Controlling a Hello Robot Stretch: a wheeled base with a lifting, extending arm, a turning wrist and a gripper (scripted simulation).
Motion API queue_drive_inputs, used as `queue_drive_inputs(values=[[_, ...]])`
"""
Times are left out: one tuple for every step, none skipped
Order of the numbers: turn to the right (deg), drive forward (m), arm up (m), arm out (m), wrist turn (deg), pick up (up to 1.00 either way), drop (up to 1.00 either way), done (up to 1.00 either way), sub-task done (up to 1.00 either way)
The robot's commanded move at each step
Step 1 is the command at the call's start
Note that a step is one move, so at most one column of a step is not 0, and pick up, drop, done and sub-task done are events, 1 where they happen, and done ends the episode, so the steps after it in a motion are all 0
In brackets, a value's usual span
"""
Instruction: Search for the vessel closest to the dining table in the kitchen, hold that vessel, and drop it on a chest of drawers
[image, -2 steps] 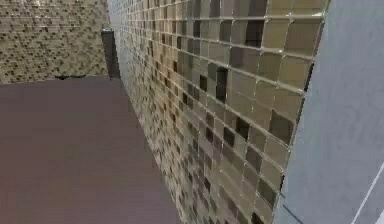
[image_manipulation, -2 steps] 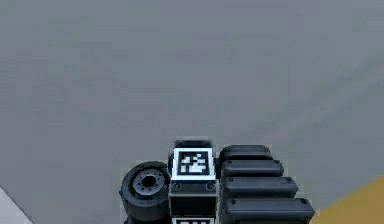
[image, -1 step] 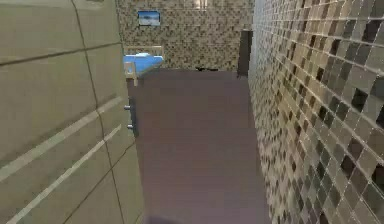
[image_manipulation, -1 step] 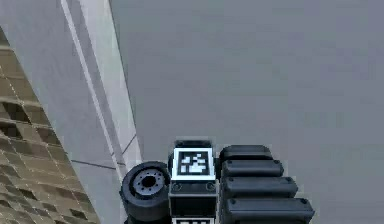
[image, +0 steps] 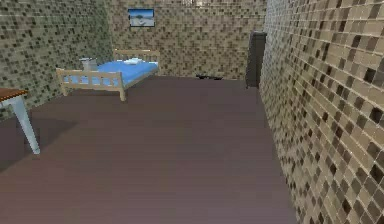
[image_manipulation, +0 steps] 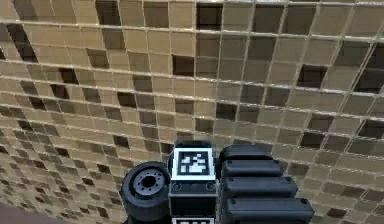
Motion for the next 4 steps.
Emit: queue_drive_inputs(values=[[0.0,0.2,0.0,0.0,0.0,0.0,0.0,0.0,0.0],[-18.0,0.0,0.0,0.0,0.0,0.0,0.0,0.0,0.0],[0.0,0.4,0.0,0.0,0.0,0.0,0.0,0.0,0.0],[-42.0,0.0,0.0,0.0,0.0,0.0,0.0,0.0,0.0]])
